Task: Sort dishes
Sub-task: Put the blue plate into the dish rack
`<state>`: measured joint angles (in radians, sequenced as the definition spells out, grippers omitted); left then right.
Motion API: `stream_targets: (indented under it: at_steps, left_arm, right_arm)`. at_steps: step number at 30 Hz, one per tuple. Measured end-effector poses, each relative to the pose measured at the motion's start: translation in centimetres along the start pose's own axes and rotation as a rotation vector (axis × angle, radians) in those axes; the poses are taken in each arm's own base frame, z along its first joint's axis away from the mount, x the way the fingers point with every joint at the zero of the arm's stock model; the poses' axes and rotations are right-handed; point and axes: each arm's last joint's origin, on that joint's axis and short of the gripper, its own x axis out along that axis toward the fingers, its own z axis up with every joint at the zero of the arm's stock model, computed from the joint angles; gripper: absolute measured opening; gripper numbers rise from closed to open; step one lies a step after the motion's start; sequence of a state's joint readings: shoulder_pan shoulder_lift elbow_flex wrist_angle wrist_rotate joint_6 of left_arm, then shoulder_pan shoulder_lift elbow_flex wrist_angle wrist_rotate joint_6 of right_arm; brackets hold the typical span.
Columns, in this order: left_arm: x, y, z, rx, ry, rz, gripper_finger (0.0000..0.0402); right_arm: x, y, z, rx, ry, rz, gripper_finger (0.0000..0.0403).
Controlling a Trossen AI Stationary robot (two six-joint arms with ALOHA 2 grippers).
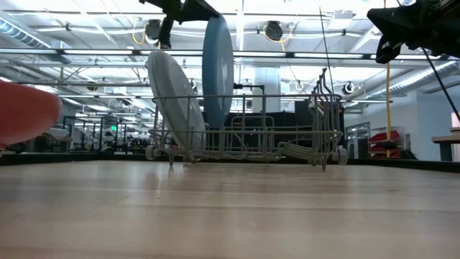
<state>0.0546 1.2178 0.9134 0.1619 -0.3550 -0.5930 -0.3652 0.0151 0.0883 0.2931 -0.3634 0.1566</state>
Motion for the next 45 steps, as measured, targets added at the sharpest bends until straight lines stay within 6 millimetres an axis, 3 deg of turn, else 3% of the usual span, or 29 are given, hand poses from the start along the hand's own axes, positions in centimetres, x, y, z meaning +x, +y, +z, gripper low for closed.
stream_targets:
  at_steps: [11, 20, 38, 45]
  left_arm:
    - [0.4, 0.4, 0.1, -0.005, 0.0, 0.01, 0.0]
    - [0.6, 2.7, -2.2, -0.066, -0.009, 0.029, 0.0]
    - [1.6, 4.1, -2.8, -0.077, 0.049, 0.034, 0.0]
    - [1.6, 4.2, -2.8, -0.077, 0.04, 0.042, 0.0032]
  right_arm:
    - [0.0, 0.0, 0.0, 0.0, 0.0, 0.001, 0.0004]
    - [0.0, 0.0, 0.0, -0.001, 0.0, 0.001, 0.0004]
    - [0.0, 0.0, -0.1, 0.001, 0.008, -0.001, 0.0004]
    - [0.0, 0.0, -0.2, 0.004, 0.017, -0.002, 0.0004]
